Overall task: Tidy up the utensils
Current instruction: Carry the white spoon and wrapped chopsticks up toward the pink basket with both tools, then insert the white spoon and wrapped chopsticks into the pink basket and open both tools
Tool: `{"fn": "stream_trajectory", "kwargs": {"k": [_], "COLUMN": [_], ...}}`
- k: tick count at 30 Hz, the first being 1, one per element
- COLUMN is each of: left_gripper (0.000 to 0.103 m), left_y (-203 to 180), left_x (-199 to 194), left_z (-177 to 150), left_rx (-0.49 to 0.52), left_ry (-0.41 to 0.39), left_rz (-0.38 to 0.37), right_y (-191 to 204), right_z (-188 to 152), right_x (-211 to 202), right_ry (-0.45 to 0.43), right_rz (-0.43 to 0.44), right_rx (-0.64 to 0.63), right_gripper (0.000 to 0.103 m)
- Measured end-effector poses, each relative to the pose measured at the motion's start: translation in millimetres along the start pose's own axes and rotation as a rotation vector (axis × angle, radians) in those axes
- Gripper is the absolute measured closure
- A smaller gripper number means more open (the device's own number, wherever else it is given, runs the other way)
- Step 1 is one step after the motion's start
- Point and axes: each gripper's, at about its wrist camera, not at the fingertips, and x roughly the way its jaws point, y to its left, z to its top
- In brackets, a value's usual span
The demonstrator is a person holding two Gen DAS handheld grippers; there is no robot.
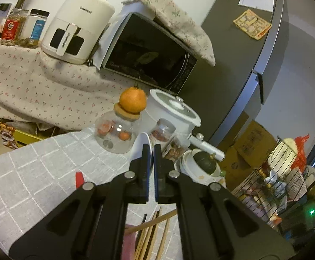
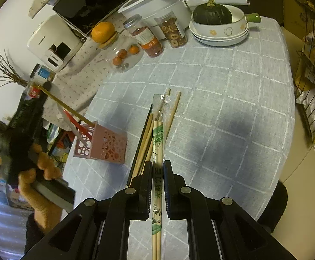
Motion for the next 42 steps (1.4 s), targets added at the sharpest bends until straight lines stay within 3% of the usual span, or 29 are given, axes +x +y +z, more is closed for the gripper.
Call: {"fn": "stream_trajectory", "kwargs": {"k": [6,8,10,15,18,21,25,31,35,42], "left_gripper": [0.099,0.093,0.081,0.076,0.063,0.060,0.037,0.036,0.036,0.035], "left_y": [-4,-4,-3,-2,1,9,24,50,67,85], "left_x": [-3,-10,-17,-43,-54,-64,-76,-82,-85,-86], "left_z": [-3,0,2,11,12,10,8,-5,-8,-7], "left_rx": [0.014,0.009,0.009,0.047,0.087,0.098,0.090,0.124,0.123,0.130], "left_ry": [0.053,0.073,0.087,0.162,0.241,0.324,0.412,0.568,0.609,0.660], "left_rz": [0.024,0.040,0.039,0.095,0.130,0.160,0.197,0.300,0.365,0.438], "right_y": [10,17,25,51,70,92,120,163,193,214], "right_z": [2,3,3,2,2,1,0,-4,2,1], "right_x": [-7,-12,-17,-26,-29,-27,-21,-16,-7,32], "right_ry": [-0.044,-0.072,-0.105,-0.202,-0.258,-0.313,-0.393,-0.541,-0.654,-0.733], "right_rz": [0.005,0.008,0.014,0.045,0.060,0.073,0.085,0.082,0.040,-0.024], "right_rx": [-0.007,-0.018,-0.031,-0.074,-0.117,-0.164,-0.210,-0.291,-0.325,-0.355], "right_gripper": [0.093,0.093,0.093,0.093,0.093,0.093,0.093,0.093,0.093,0.093]}}
